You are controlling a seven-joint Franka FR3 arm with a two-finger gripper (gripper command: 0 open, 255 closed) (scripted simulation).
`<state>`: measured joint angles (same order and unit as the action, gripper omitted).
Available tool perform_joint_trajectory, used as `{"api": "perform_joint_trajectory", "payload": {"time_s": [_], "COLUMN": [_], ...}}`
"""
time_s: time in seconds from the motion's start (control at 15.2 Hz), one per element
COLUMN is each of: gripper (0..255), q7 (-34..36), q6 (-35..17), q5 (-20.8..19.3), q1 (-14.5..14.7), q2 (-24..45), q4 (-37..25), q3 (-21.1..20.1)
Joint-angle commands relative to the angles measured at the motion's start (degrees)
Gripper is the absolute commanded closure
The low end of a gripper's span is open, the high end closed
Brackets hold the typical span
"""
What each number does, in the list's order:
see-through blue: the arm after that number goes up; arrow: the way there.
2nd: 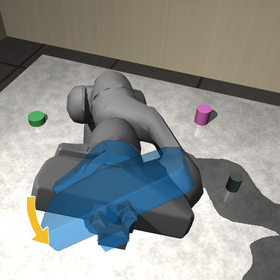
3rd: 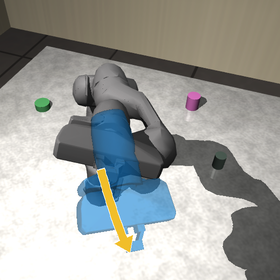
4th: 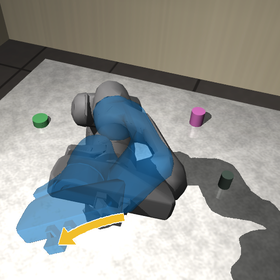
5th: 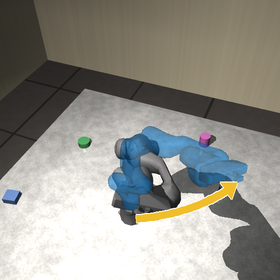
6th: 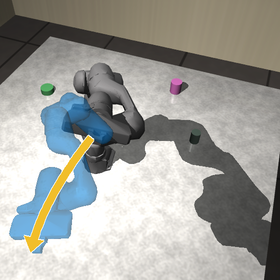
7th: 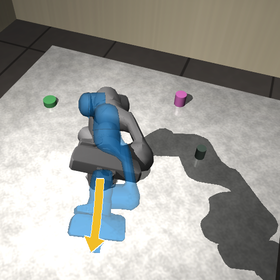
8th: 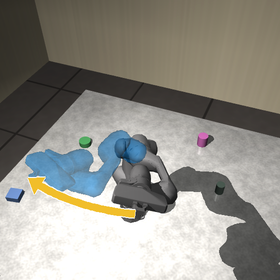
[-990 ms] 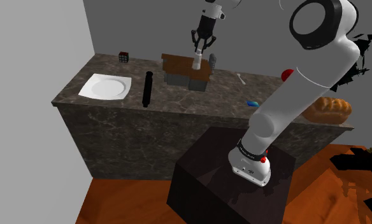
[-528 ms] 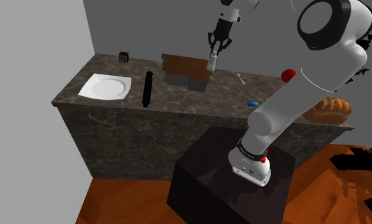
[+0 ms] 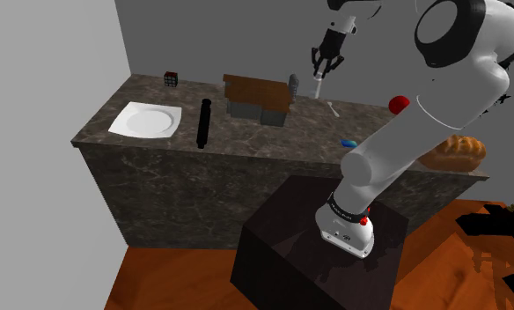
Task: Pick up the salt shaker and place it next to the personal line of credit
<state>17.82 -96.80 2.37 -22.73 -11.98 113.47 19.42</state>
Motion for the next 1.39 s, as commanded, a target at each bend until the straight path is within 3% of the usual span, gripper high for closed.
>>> {"api": "perform_joint_trajectory", "payload": {"time_s": [0.0, 0.4, 1.32], "gripper": [255, 255, 255], "q7": [-2.84, -11.51, -12.63], "q6": [0.36, 1.65, -9.03], "q5": [-0.58, -1.44, -0.99], "q1": [-1.17, -4.54, -4.74], "q2": [0.09, 2.59, 3.85], "q4": [-0.25, -3.38, 6.21], "q3": [1.71, 7.08, 7.59]}}
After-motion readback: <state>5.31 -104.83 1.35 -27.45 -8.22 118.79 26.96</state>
